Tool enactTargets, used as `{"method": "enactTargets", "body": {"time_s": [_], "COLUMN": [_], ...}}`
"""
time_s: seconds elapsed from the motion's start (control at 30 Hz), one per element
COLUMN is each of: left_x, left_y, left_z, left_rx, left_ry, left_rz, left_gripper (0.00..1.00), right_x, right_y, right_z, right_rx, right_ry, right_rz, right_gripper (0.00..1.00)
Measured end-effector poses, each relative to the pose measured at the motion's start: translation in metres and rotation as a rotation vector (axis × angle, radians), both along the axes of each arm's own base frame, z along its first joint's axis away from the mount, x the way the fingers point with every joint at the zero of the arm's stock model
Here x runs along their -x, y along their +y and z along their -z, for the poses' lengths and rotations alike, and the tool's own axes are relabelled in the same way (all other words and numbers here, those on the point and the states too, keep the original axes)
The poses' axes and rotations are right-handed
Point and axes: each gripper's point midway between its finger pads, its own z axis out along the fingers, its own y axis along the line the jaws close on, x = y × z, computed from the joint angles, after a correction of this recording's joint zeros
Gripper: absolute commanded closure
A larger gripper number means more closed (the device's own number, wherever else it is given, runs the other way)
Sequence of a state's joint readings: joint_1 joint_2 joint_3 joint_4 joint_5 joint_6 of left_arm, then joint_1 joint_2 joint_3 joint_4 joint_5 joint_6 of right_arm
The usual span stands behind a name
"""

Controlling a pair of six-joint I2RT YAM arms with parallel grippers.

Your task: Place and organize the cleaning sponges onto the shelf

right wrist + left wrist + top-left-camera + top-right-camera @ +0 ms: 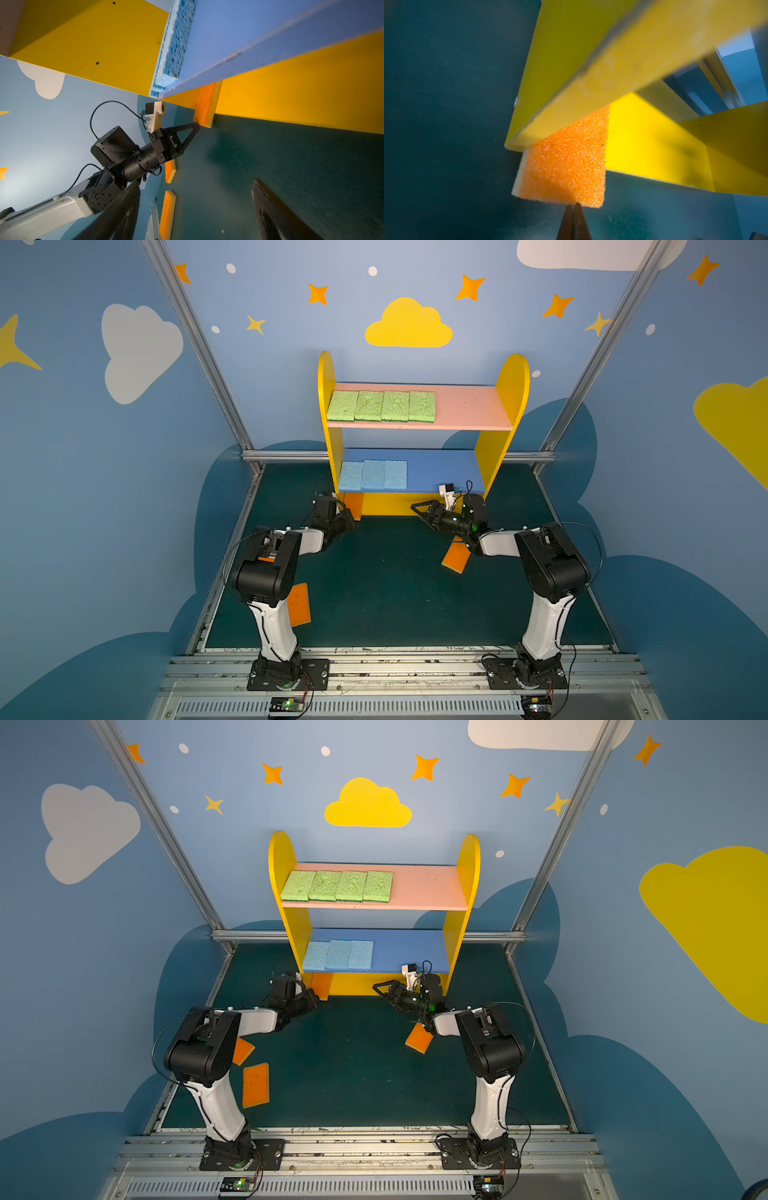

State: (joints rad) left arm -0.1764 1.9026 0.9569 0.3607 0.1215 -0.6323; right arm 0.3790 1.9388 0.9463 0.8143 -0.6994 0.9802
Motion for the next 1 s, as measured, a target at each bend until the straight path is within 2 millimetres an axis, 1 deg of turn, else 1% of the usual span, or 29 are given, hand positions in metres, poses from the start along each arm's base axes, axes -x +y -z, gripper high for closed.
{"method": "enactTargets", "body": {"time_s": [0.1,0.27,0.53,0.73,0.83,1.0], "left_x": [-0.005,-0.008,-0.015,-0.016,-0.008,0.012], "left_y": [0.002,0.004,0.004,0.004,0.005,0.008], "left_z": [0.004,0.01,0.002,0.001,0.003,0.006], "left_rx": [0.001,0.0,0.012,0.015,0.016,0.016], "left_ry": [0.001,0.012,-0.009,-0.025,-0.023,-0.004], "left_rz": [-0.004,-0.009,-0.01,-0.01,-0.011,-0.014], "left_gripper": [0.97,0.97,0.95,0.95,0.95,0.95], "right_x": [-0.001,-0.002,-0.002,-0.002,-0.002,-0.001], "right_y": [-0.001,-0.002,-0.002,-0.001,-0.001,0.0], "right_z": [0.0,0.002,0.005,0.008,0.01,0.011], "right_rx": [-0.003,-0.004,-0.004,-0.009,-0.012,-0.017], "right_ry": [0.004,0.009,0.013,0.021,0.032,0.037], "right_rz": [0.003,0.006,0.005,0.001,0.001,-0.003], "right_gripper": [0.17,0.16,0.16,0.16,0.17,0.16]}}
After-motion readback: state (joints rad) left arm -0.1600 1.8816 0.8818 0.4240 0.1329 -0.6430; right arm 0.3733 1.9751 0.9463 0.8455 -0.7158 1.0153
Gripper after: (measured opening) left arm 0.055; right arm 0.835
